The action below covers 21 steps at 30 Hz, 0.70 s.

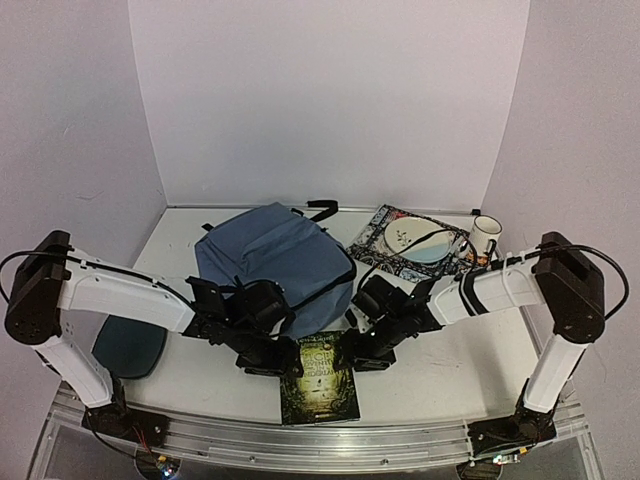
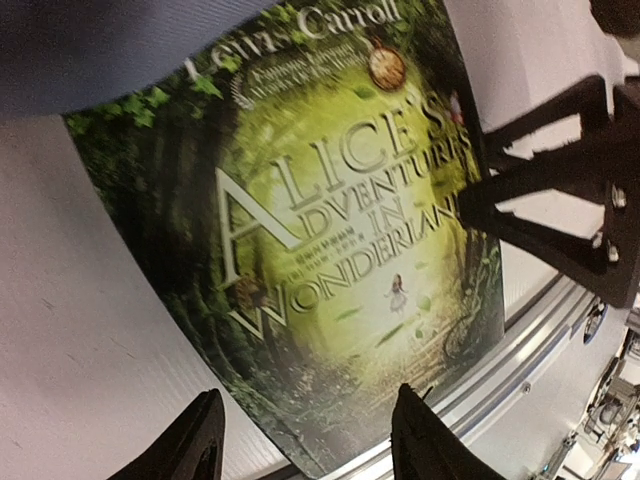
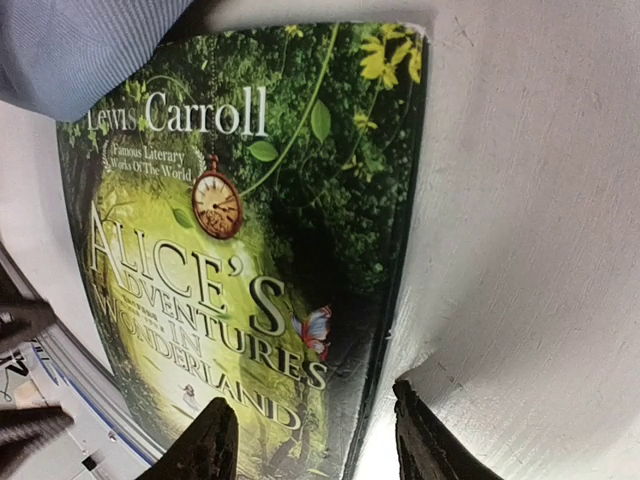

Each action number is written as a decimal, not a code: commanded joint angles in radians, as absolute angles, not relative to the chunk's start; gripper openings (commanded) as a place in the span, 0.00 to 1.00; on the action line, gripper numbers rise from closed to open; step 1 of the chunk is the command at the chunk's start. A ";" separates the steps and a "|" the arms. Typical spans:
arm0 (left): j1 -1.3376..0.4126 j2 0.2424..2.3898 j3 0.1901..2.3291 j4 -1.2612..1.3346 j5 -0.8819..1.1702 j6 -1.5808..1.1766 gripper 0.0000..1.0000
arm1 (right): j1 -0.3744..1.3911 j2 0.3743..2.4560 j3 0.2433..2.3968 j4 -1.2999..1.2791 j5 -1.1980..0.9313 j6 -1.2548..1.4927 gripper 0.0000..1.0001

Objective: Pack the student bag
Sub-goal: Pick up the book from the center of the board.

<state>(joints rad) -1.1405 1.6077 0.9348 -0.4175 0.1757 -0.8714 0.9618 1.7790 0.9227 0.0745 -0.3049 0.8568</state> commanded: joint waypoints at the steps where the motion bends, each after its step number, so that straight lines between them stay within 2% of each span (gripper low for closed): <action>1: -1.094 1.633 0.970 -0.405 0.141 -0.877 0.59 | 0.953 1.777 0.925 0.049 -0.335 0.870 0.54; 10: -1.089 1.761 1.002 -0.361 0.223 -0.829 0.58 | 0.952 1.824 0.908 0.206 -0.450 0.940 0.48; 21: -1.088 1.706 0.998 -0.346 0.238 -0.834 0.56 | 0.951 1.688 0.965 0.237 -0.511 0.984 0.38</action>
<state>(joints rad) -1.0832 1.7414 0.9688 -0.4199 0.1959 -0.8375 0.9361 1.7869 0.9127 0.1576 -0.4153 0.9610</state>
